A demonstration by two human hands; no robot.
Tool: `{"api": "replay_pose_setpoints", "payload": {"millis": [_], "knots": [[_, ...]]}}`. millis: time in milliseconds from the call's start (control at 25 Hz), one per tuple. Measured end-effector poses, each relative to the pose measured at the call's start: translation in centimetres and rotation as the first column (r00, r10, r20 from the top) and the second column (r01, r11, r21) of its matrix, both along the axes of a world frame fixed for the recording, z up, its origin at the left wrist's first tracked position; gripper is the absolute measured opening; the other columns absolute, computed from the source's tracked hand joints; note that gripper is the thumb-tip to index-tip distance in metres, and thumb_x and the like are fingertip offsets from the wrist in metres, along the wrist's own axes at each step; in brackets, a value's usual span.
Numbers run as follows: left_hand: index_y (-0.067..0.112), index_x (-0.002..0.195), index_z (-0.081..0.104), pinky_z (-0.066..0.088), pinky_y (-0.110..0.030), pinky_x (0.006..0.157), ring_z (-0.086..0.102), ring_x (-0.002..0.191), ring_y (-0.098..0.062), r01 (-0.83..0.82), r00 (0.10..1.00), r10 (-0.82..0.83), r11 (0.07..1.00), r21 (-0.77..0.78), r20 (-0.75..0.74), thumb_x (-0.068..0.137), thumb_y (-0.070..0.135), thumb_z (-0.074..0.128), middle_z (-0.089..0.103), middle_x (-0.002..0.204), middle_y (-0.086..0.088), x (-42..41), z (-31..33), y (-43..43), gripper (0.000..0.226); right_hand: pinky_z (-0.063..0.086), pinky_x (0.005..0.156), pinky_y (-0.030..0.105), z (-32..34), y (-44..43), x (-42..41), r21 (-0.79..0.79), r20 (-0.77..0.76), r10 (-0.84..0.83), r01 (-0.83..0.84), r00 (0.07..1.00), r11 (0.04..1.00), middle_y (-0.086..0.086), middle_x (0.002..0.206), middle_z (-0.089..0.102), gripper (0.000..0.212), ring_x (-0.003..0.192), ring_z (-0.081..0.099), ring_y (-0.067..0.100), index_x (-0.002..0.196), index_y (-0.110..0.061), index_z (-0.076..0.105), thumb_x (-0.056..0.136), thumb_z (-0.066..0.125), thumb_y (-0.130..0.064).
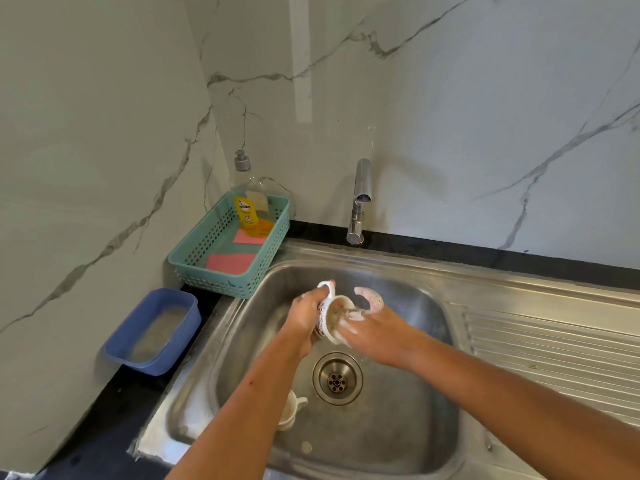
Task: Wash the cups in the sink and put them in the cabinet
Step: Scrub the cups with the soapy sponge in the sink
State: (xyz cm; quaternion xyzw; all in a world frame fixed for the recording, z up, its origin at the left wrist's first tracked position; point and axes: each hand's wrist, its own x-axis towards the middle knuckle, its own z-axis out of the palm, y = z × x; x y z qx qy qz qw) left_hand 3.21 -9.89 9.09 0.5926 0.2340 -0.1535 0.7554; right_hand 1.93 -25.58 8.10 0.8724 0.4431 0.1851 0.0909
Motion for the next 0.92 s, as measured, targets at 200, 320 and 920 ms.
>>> {"api": "replay_pose_setpoints", "payload": {"millis": [200,320,920], "knots": [[0.006,0.086,0.066,0.053,-0.033,0.065,0.065,0.069,-0.029,0.123,0.991,-0.12,0.991,-0.046,0.06,0.082,0.037,0.063,0.067,0.077,-0.016,1.4,2.3,1.0,0.031,0.047,0.096,0.041,1.8,2.7,-0.3,0.125,-0.031,-0.07,0.073,0.997,0.989,-0.003,0.08,0.07,0.024,0.077,0.068,0.015,0.087,-0.02,0.071,0.073,0.057,-0.006],[-0.002,0.097,0.064,0.053,-0.037,0.072,0.065,0.08,-0.033,-0.043,0.972,0.102,0.962,-0.268,0.211,0.085,0.038,0.061,0.065,0.089,-0.026,0.2,2.5,-0.6,0.042,0.045,0.094,0.037,4.4,6.9,-0.8,0.242,-0.608,-0.437,0.679,0.663,0.693,0.006,0.1,0.069,0.029,0.097,0.066,0.023,0.115,-0.012,0.063,0.088,0.061,-0.02],[0.01,0.072,0.067,0.048,-0.033,0.066,0.063,0.065,-0.025,-0.008,1.0,0.013,0.977,-0.212,0.019,0.082,0.039,0.064,0.066,0.065,-0.009,1.4,5.3,1.9,0.031,0.054,0.067,0.033,3.2,4.7,-0.1,0.367,0.05,-0.12,0.094,0.992,0.926,0.006,0.075,0.064,0.005,0.072,0.064,0.024,0.084,-0.011,0.064,0.082,0.067,-0.014]]}}
